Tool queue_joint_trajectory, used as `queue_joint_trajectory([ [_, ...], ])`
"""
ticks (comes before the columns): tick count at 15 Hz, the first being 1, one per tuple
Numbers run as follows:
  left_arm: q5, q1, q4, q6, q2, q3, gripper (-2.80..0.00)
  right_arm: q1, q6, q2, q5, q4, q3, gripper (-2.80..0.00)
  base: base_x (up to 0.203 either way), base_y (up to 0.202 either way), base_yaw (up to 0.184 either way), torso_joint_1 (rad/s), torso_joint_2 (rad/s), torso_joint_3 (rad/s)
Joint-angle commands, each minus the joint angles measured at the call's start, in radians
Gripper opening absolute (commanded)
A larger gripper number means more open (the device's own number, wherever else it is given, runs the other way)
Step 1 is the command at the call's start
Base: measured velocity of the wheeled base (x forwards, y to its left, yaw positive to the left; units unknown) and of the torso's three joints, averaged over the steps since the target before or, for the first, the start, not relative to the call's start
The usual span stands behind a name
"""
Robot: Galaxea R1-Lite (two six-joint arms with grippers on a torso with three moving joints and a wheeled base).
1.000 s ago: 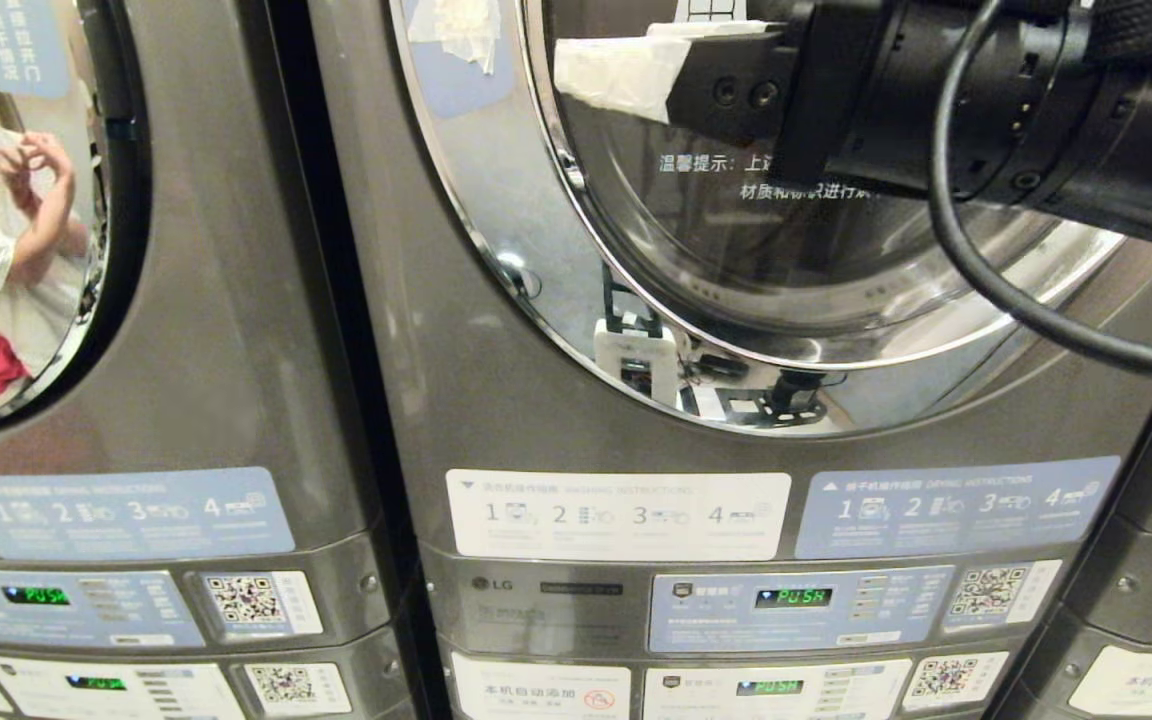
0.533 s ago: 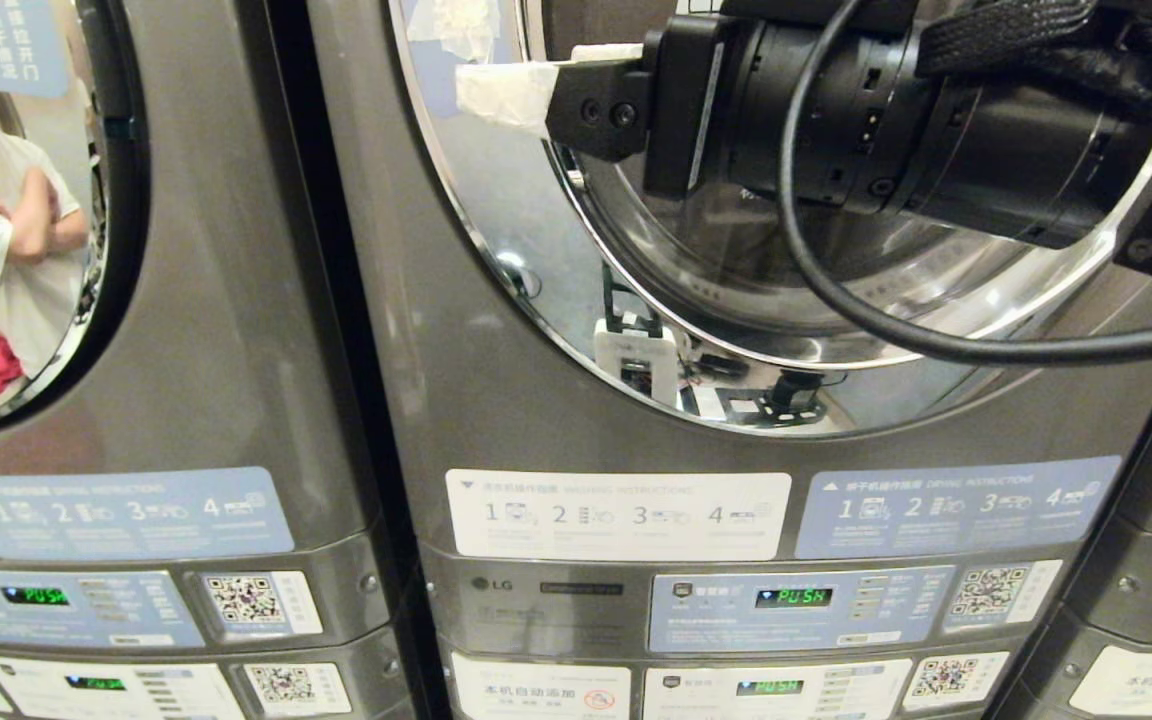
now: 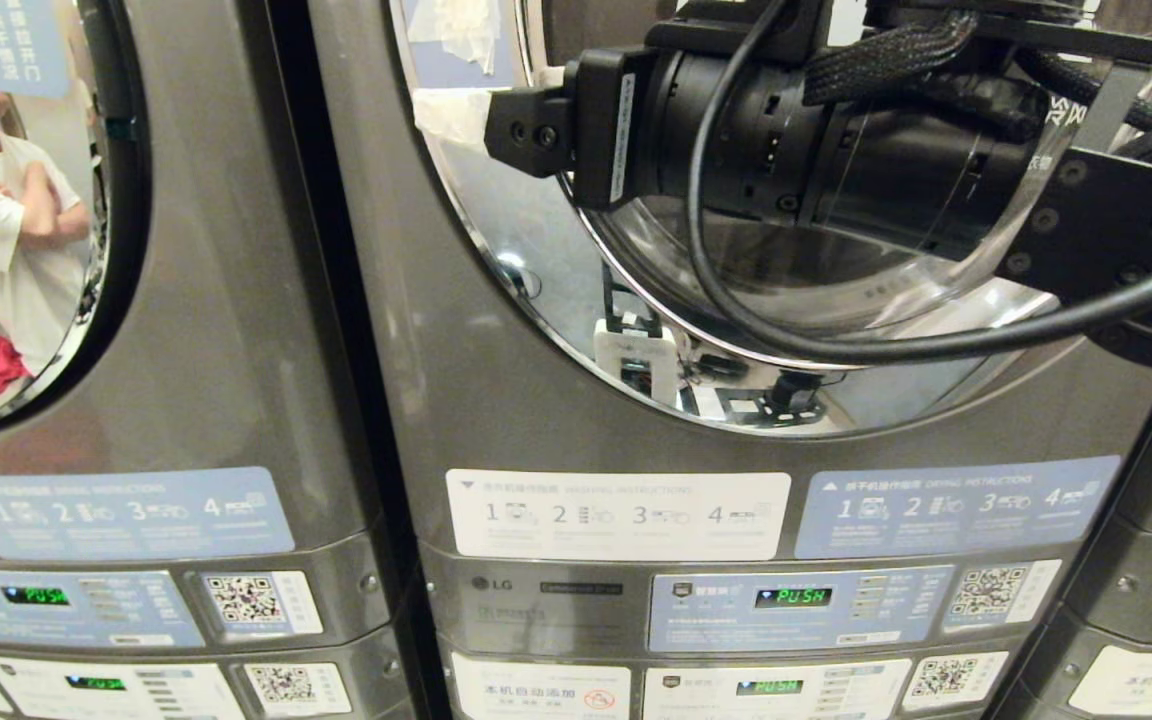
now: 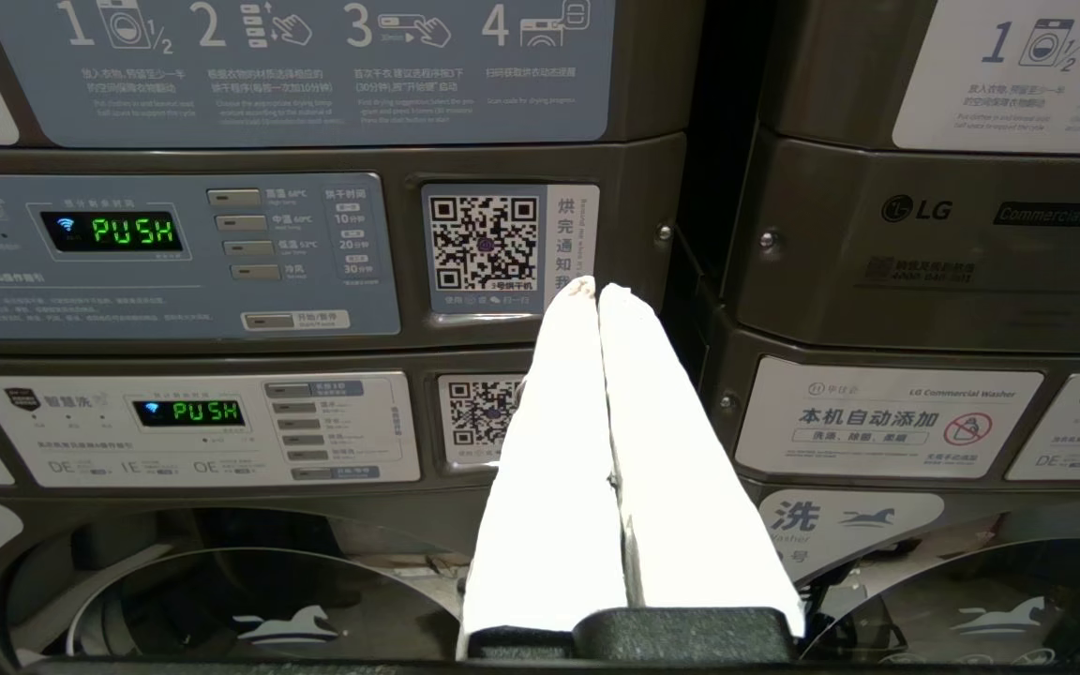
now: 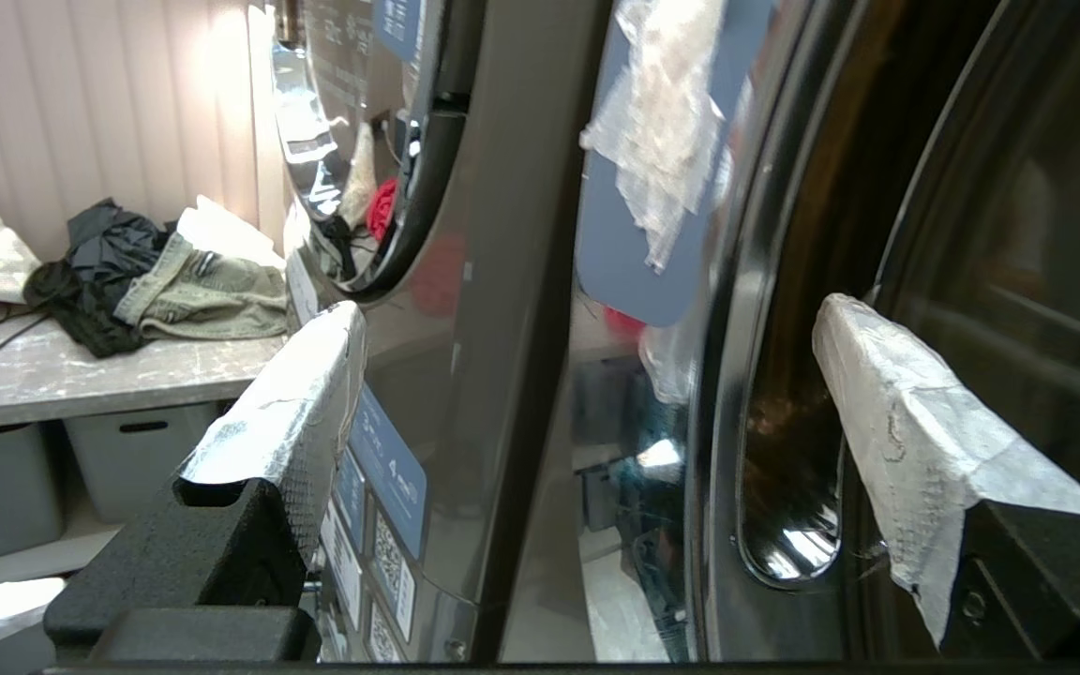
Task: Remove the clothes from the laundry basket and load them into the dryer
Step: Open the dryer
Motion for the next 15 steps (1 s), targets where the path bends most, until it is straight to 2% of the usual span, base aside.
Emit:
queue_joint_trajectory([
  [1,0.0,0.001,0.0,0.0,0.0,0.0,-2.8,0.003,-0.002,0.01,0.001,-0.002,-0.003,0.0,0.0,0.0,0.0,0.0,0.0,0.0],
  [7,0.0,-0.001,0.0,0.0,-0.001,0.0,-2.8,0.027,0.003,0.008,0.017,0.004,0.0,0.0,0.0,0.0,0.0,0.0,0.0,0.0],
  [10,0.0,-0.001,0.0,0.0,0.0,0.0,-2.8,0.048,0.004,-0.004,0.076,0.004,0.019,0.0,0.0,0.0,0.0,0.0,0.0,0.0],
  [15,0.0,0.0,0.0,0.0,0.0,0.0,-2.8,0.07,0.002,-0.051,0.12,0.004,0.069,0.0,0.0,0.0,0.0,0.0,0.0,0.0],
])
